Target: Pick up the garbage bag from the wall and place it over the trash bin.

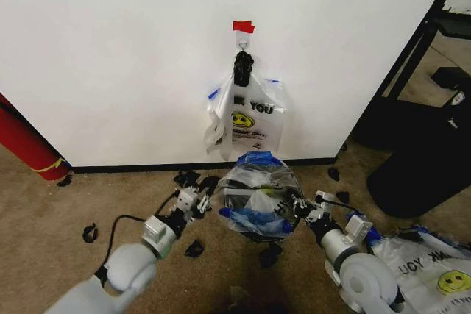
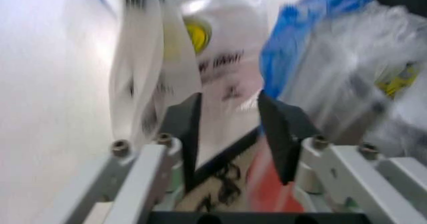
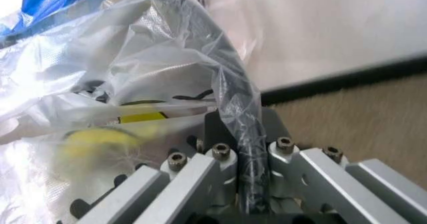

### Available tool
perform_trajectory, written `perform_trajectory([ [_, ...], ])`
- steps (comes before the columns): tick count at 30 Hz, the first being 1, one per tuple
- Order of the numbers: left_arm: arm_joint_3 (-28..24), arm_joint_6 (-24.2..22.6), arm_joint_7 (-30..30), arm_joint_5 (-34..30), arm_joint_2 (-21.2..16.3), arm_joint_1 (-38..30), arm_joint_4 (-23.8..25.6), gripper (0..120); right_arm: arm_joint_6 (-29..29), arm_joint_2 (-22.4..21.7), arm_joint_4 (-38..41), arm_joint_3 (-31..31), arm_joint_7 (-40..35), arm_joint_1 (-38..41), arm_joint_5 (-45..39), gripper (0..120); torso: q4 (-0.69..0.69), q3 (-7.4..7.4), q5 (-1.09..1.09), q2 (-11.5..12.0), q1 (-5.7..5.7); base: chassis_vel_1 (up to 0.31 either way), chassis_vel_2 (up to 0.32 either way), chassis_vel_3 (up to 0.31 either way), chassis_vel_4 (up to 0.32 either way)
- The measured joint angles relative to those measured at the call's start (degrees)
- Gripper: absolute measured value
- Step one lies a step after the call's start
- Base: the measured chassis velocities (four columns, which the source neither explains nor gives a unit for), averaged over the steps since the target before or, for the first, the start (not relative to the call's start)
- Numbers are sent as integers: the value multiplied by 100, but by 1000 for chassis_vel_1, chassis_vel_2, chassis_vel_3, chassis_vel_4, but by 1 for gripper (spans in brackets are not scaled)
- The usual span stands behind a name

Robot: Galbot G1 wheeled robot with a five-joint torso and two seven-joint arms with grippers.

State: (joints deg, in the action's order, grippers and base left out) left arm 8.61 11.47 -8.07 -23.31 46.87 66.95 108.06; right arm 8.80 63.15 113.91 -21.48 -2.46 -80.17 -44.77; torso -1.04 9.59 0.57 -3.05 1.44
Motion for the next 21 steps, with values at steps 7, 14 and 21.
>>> perform_trajectory([
  [7, 219, 455, -1722, -572, -19, -365, -261, 69, -943, -46, -605, -201, 1215, 42, 1183, 0, -1, 0, -1, 0, 0, 0, 0, 0, 0],
  [14, -31, 367, -2156, -735, 111, -475, -262, 91, -1491, -27, -740, -236, 1890, 20, 1904, 0, 0, 0, 0, 0, 0, 0, 0, 0, 0],
  [21, -129, 158, -2215, -818, 140, -483, -344, 88, -1589, -9, -678, -235, 2002, -31, 2151, 0, 0, 0, 0, 0, 0, 0, 0, 0, 0],
])
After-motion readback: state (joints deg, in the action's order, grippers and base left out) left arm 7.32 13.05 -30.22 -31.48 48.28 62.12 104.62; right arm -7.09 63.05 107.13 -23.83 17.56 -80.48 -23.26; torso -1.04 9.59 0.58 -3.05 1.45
